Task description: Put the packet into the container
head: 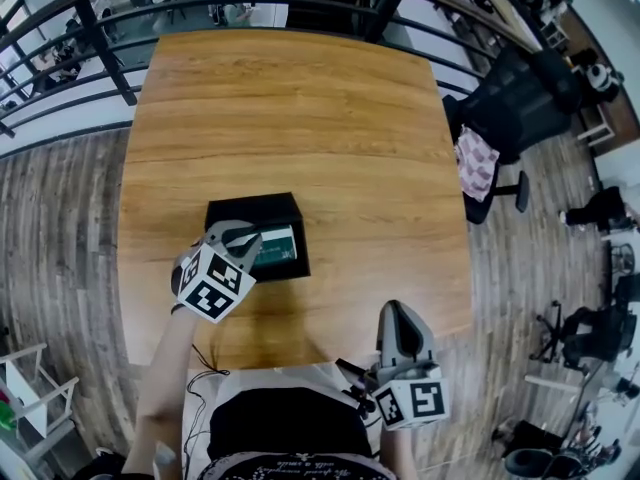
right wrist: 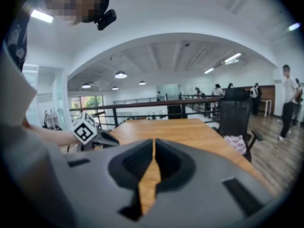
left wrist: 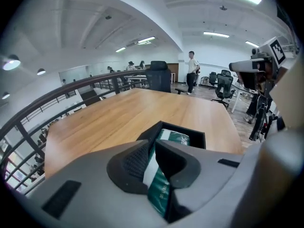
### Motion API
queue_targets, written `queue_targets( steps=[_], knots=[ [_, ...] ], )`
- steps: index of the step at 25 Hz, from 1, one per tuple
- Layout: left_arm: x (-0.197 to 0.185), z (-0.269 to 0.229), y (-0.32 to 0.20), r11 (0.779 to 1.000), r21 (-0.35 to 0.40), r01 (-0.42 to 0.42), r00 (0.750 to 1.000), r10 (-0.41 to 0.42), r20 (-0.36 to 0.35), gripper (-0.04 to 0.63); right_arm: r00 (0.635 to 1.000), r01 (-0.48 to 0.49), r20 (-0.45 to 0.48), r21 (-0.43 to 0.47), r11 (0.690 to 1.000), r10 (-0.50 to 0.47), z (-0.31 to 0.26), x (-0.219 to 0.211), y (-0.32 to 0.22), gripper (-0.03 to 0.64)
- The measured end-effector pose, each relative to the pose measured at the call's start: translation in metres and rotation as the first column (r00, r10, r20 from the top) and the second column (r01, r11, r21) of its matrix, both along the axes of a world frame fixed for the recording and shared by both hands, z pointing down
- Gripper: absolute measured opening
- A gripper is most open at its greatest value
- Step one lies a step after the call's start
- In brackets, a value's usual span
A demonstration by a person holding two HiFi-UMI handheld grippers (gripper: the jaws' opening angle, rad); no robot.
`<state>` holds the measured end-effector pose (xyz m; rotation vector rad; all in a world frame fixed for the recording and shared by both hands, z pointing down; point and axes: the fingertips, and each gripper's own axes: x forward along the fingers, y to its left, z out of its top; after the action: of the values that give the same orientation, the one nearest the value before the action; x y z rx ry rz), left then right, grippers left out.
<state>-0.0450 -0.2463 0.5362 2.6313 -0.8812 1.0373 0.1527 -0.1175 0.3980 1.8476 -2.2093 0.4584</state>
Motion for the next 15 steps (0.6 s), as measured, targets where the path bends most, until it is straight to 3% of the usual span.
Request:
queue_targets(
  steps=[3,9,15],
  knots=[
    [-0.007,-0.013,-0.008,0.997,0.051,0.055,0.998,-0.053,-0.025,0.039,1.0,-0.004,-0.003,0.008,1.0,0.004,-0.003,-0.003,0.001,0.038],
    [-0.02,-0.032,-0.016,0.983,0.129,0.128,0.99,-0.118,-0.079,0.028,1.0,-0.016,-0.007,0.032,0.999,0.016,-0.008,-0.01,0.005,0.038],
    [-0.032,-0.082,-0.023,0.944,0.244,0.222,0.965,-0.177,-0.195,0.028,0.999,-0.031,-0.009,0.075,0.997,0.032,-0.014,-0.016,0.011,0.038]
  ],
)
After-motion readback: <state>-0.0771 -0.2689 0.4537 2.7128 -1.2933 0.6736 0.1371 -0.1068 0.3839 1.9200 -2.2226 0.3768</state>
